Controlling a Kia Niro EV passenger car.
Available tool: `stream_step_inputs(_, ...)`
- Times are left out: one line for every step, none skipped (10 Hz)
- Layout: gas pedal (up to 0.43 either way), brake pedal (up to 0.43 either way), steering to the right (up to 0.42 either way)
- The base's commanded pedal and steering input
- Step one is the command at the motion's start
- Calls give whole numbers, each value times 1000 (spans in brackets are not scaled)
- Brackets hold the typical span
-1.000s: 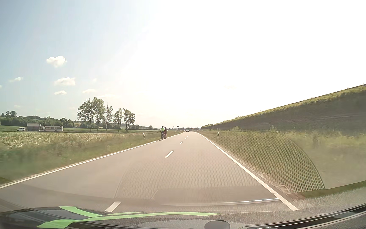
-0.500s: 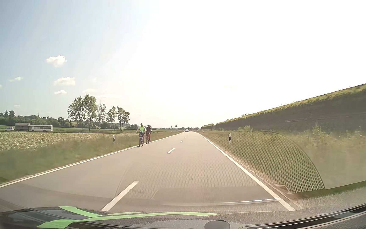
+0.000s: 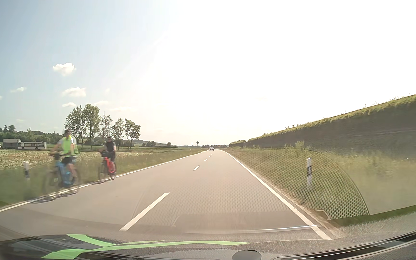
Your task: Follow the waypoints while adhering to traffic rules and regulations
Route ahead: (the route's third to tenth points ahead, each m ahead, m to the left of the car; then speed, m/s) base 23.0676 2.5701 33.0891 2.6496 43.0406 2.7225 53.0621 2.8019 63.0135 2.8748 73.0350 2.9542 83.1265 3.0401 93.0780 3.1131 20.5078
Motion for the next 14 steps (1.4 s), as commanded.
stream_step_inputs(110, 0, -1)
stream_step_inputs(110, 0, -1)
stream_step_inputs(110, 0, -1)
stream_step_inputs(98, 0, -1)
stream_step_inputs(98, 0, -1)
stream_step_inputs(98, 0, -1)
stream_step_inputs(98, 0, -1)
stream_step_inputs(98, 0, -1)
stream_step_inputs(98, 0, -2)
stream_step_inputs(98, 0, -3)
stream_step_inputs(110, 0, -5)
stream_step_inputs(130, 0, -5)
stream_step_inputs(130, 0, -5)
stream_step_inputs(150, 0, -4)
